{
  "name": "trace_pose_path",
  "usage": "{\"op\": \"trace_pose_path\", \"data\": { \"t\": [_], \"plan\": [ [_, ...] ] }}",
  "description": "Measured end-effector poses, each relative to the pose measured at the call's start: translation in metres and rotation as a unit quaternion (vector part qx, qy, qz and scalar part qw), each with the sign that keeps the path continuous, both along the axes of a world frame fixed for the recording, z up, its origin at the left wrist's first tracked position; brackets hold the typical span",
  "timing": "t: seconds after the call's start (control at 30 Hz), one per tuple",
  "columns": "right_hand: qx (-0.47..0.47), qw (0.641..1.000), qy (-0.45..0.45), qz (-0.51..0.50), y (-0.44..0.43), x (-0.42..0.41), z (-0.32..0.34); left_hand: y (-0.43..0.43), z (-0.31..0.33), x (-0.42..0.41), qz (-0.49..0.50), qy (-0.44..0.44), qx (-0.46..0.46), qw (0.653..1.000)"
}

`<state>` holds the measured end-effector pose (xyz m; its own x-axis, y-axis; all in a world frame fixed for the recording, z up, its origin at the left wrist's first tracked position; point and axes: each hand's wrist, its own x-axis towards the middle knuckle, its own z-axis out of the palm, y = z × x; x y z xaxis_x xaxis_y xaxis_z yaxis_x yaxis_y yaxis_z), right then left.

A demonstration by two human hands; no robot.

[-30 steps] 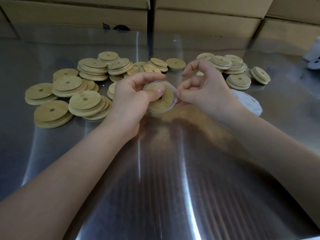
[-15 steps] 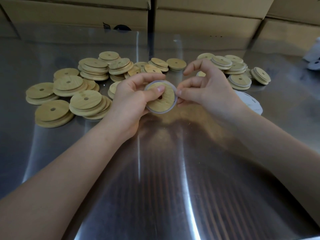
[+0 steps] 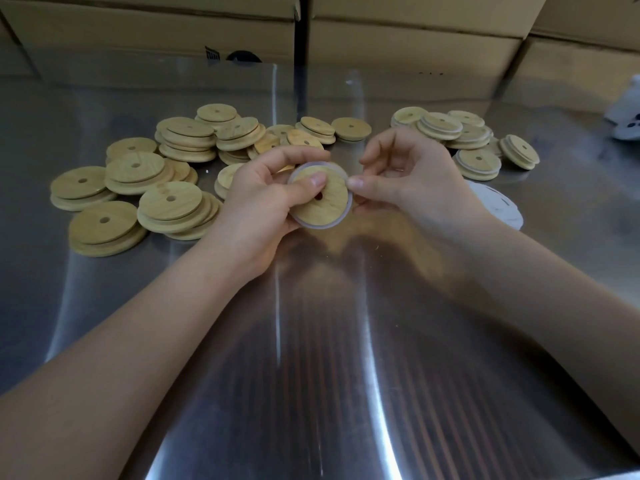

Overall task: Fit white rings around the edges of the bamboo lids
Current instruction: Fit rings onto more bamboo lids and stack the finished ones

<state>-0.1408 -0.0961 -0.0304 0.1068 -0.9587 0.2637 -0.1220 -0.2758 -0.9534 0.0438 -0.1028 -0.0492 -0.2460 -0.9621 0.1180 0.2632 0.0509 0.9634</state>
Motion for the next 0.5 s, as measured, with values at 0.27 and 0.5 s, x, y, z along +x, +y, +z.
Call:
{"op": "trace_pose_path", "data": {
  "t": [0.27,0.5],
  "plan": [
    [0.138,0.980,-0.085,0.115,-0.0031,-0.0076,0.0000,0.0047,0.0023,-0.0046,-0.063,0.035,-0.018,0.997],
    [0.142,0.981,-0.075,0.106,-0.0005,-0.0032,-0.0002,0.0044,0.0020,-0.0017,-0.038,-0.014,-0.040,0.998]
  ]
}}
